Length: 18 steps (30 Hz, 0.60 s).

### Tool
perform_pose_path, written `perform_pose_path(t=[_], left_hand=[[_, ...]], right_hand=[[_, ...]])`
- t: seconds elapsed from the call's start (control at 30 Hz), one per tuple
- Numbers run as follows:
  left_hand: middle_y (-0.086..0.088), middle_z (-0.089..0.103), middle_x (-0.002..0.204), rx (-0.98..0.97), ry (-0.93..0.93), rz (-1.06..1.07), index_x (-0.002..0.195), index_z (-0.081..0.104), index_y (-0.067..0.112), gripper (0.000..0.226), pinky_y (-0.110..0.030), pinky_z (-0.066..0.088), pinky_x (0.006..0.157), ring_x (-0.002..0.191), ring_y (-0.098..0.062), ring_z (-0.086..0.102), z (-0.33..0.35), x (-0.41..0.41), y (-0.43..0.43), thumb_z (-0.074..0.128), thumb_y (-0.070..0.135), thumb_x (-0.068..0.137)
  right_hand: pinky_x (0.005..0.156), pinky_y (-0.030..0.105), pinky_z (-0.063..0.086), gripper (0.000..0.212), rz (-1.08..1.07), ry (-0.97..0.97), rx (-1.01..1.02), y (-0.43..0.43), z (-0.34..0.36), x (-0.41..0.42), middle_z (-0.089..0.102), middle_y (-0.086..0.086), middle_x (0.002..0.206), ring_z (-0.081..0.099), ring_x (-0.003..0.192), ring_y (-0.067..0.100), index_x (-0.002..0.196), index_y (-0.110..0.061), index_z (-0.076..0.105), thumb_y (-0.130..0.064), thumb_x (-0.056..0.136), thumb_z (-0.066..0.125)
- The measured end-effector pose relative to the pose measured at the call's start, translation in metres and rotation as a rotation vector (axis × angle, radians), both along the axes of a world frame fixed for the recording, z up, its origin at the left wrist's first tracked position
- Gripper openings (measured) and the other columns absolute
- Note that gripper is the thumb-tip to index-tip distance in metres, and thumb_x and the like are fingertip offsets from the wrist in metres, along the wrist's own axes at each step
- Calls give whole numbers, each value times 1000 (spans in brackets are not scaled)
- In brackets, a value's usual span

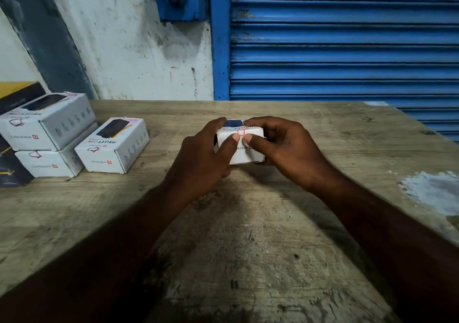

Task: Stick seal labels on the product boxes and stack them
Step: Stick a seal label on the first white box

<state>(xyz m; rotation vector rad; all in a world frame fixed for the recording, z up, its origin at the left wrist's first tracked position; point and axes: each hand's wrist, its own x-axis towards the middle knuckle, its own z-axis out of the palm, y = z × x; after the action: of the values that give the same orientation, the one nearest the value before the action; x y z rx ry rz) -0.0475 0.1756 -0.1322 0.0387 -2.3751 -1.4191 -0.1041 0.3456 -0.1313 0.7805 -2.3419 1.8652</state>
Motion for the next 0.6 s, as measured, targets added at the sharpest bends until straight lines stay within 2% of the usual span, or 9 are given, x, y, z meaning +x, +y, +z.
perform_pose_path(t=[0.1,0.27,0.4,0.47,0.53,0.6], left_hand=[[1,62,113,33,-4,-33,146,48,25,45,-35,64,65,90,-14,69,0,1,0,54,24,102],[18,58,99,79,4,-41,143,52,25,39,-36,64,66,88,-10,66,0,2,2,50,27,104],[16,61,99,108,21,-23,141,54,25,38,-32,63,63,82,-7,68,-1,2,2,52,25,103],[14,63,99,126,23,-21,140,55,25,37,-31,63,62,80,-6,69,-2,1,3,52,26,103],[14,62,99,127,21,-28,141,54,24,38,-31,63,63,83,-8,68,-2,2,3,52,26,103],[12,62,101,123,22,-35,142,53,24,39,-32,63,63,87,-9,67,-2,2,3,51,26,103]], right_hand=[[87,52,60,20,-43,26,-24,0,-3,-2,76,-6,108,74,100,14,108,-20,75,-25,89,76],[85,51,61,21,-59,50,-11,0,-5,-4,77,-6,106,73,99,13,107,-18,74,-25,87,76],[89,51,60,23,-33,29,6,0,-4,-4,76,-5,111,73,101,12,111,-18,73,-20,88,70],[89,50,60,27,-39,27,1,0,-4,-3,76,-7,110,73,101,11,110,-20,74,-28,85,72],[87,49,61,27,-55,37,-18,0,-5,-2,76,-7,109,73,100,11,108,-21,75,-33,84,76],[86,50,61,23,-62,50,-27,0,-5,-3,77,-5,107,74,99,13,107,-18,75,-27,87,78]])
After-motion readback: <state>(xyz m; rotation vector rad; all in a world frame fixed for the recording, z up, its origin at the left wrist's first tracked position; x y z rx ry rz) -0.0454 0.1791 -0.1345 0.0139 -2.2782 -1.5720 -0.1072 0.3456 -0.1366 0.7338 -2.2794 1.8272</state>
